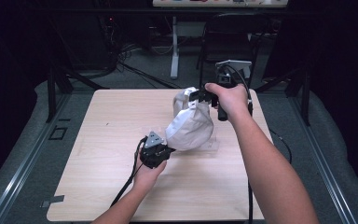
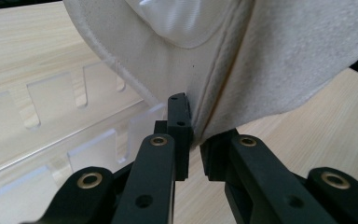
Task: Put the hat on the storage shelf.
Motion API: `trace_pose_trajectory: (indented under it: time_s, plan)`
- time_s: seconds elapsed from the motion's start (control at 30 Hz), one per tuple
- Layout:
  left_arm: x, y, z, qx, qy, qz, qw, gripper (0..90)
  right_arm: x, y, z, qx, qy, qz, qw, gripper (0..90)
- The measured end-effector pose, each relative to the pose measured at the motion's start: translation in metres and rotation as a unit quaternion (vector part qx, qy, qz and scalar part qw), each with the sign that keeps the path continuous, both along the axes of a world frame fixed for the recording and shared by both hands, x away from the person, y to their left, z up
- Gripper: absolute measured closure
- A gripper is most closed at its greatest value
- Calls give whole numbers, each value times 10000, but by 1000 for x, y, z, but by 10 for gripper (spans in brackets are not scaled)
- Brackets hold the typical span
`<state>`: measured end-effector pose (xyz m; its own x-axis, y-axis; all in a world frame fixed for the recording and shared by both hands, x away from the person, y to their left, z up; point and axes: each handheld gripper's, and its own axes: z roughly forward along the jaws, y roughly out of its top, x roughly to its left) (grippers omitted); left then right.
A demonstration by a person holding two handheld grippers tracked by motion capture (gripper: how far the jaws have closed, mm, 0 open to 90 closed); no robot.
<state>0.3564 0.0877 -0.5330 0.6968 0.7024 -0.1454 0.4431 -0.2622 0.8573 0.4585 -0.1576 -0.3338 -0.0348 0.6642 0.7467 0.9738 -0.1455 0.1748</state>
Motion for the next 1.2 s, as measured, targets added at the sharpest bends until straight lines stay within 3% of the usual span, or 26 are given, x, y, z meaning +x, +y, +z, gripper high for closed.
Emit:
trace_pose_trajectory:
  time_s: [0.03, 0.07, 0.23, 0.27, 0.47, 0.57, 0.77, 0.97, 1.2]
  plan:
    - [0, 0, -1, -10, -20, 30, 10000, 848, 0, 1, -2, -22, 10, 3, 10000, 819]
    - [0, 0, -1, 136, 61, 24, 9999, 849, 1, 2, -3, -18, 18, -17, 10000, 819]
    - [0, -2, -12, 184, 114, 51, 9998, 848, 1, 4, -10, -332, 131, 51, 9993, 820]
    - [0, -2, -13, 156, 75, 80, 9998, 848, 1, 3, -14, -241, 83, 26, 9997, 819]
    - [0, -3, -12, 168, 94, 84, 9998, 841, 2, -1, -16, -229, 93, 6, 9997, 817]
    - [-1, -3, -12, 77, 99, 154, 9998, 823, 1, -4, -17, -219, 96, 4, 9997, 811]
    - [-5, 2, -13, 99, 109, 182, 9997, 707, 0, -14, -14, -152, 75, -3, 9999, 751]
    - [-12, 16, -11, 189, 147, 174, 9996, 647, -8, -30, -9, -224, -41, -96, 9997, 726]
    - [-22, 42, -7, 217, 173, 284, 9992, 584, -22, -43, -10, -488, -176, 27, 9986, 695]
